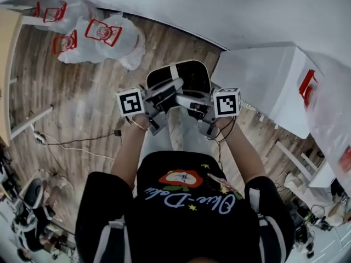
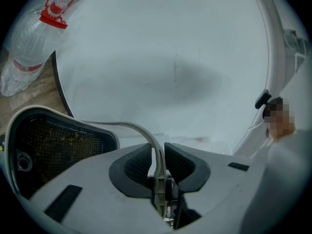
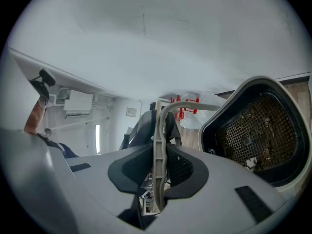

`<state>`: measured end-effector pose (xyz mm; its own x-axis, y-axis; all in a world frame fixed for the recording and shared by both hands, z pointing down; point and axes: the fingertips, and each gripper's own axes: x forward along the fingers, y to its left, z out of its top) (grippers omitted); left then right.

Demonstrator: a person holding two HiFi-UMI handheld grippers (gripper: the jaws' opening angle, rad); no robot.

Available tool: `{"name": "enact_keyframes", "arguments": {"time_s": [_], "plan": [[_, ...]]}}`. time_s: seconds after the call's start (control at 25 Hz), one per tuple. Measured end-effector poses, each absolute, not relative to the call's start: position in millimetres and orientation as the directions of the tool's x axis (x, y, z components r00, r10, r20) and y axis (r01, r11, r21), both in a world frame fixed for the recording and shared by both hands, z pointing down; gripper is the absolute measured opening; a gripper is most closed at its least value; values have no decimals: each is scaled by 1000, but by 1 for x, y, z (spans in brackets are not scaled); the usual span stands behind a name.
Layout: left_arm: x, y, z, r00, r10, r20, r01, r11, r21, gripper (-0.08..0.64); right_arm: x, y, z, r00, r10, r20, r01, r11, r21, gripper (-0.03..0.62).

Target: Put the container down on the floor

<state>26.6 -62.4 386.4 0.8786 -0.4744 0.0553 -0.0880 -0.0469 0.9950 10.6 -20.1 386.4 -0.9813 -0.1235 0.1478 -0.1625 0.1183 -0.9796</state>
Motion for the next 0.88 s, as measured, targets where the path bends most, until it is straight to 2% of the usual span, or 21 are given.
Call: {"name": "enact_keyframes", "arguments": {"time_s": [0.16, 0.36, 0.56, 0.88], "plan": [[21, -72, 402, 883, -464, 77, -105, -34, 994, 64, 5, -28, 405, -975, -134, 176, -187, 76, -979, 72], [22, -76, 434, 885, -453, 108, -124, -6, 992, 64, 8, -32, 437, -971, -111, 214, -225, 100, -969, 75], [19, -85, 466, 879, -469, 82, -75, 33, 997, 57, 4, -40, 472, -966, -99, 239, -248, 100, -964, 75], [5, -107, 529, 878, -467, 105, -77, 79, 994, 54, -8, -62, 533, -955, -75, 285, -292, 101, -951, 77]]}}
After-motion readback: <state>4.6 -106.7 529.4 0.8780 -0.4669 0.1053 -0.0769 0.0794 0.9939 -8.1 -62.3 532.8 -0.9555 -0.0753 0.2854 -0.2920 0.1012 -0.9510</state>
